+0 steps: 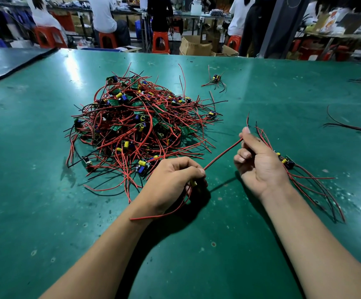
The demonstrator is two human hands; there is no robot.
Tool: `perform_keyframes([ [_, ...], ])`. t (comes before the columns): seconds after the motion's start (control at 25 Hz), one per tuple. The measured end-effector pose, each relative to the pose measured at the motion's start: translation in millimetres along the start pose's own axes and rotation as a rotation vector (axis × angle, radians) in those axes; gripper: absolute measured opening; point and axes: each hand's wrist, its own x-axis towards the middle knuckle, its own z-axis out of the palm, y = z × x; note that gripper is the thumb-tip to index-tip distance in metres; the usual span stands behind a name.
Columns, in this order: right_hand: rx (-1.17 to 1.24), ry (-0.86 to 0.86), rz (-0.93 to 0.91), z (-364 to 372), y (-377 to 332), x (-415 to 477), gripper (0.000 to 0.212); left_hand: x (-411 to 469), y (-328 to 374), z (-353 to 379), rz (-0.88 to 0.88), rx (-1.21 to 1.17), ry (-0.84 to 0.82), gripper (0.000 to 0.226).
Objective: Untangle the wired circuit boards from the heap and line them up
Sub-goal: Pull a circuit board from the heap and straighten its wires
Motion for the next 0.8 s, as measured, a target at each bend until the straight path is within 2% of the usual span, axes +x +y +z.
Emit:
perform_keyframes([
  [0.16,-0.103,0.008,-0.032,-1,-2,-3,0.017,3,-5,-1,0.015,-0.007,0.022,0.012],
  [0.32,-0.171,-0.044,-0.043,2,-3,-8,0.043,5,-9,-2,0.025,0.022,0.038,0.012],
  [0.48,-0.177,-0.092,-0.055,2,-4,-10,0.049,5,-10,0,0.024,-0.057,0.087,0.015],
  [0.56,-0.2,-0.092,-0.058,1,-5,-9,0.053,6,-9,1,-0.018,-0.172,0.119,0.017],
  [0.6,-0.242,-0.09,-0.067,0,-4,-9,0.049,7,-8,1,-0.047,-0.245,0.125,0.017],
  [0.72,-0.51,-0.07,-0.101,1,8,-9,0.017,9,-6,-5,-0.08,-0.355,0.102,0.021],
  [0.8,-0.607,-0.084,-0.065,1,15,-10,0.014,7,-4,-9,-0.072,-0.45,0.082,0.029],
])
